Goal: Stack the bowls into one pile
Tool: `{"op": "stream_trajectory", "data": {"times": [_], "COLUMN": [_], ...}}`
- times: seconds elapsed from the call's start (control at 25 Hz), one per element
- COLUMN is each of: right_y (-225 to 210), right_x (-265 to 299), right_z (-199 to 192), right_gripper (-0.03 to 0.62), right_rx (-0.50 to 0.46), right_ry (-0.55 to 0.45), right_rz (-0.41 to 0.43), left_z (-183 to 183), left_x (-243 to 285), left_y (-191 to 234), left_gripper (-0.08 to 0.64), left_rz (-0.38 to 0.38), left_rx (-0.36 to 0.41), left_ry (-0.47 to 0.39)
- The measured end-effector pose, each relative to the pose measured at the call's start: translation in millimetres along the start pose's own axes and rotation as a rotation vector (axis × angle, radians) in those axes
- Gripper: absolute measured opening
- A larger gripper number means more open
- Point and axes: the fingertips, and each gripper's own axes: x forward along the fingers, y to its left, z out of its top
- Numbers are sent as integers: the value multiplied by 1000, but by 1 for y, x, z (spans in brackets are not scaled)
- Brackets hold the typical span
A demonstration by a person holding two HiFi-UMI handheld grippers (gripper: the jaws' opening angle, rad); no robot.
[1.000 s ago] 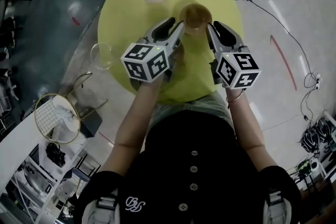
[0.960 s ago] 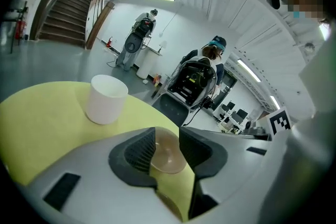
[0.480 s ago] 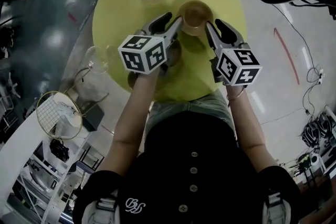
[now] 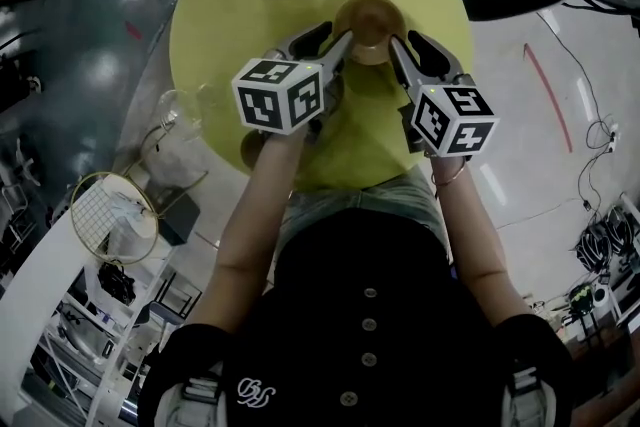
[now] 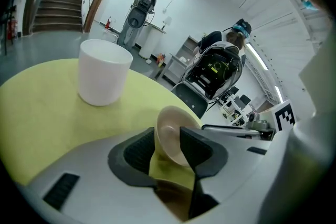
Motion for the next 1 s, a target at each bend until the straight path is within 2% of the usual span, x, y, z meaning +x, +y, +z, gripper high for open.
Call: {"op": "stream_trajectory", "data": {"times": [0.4,1.0], "right_y": [3,24], "right_x": [1,-24], "right_z": [-1,10], "right_gripper": [117,117], "right_rx": [7,-39], "right_ry": [12,-35], "right_rz": [26,40], "left_z": [0,6], "left_x": [-1,-32], "left_y": [-5,-28], "left_gripper": [137,137], "left_rz": [-10,-21], "left_rx": [-4,-14], "left_ry": [0,-96]}}
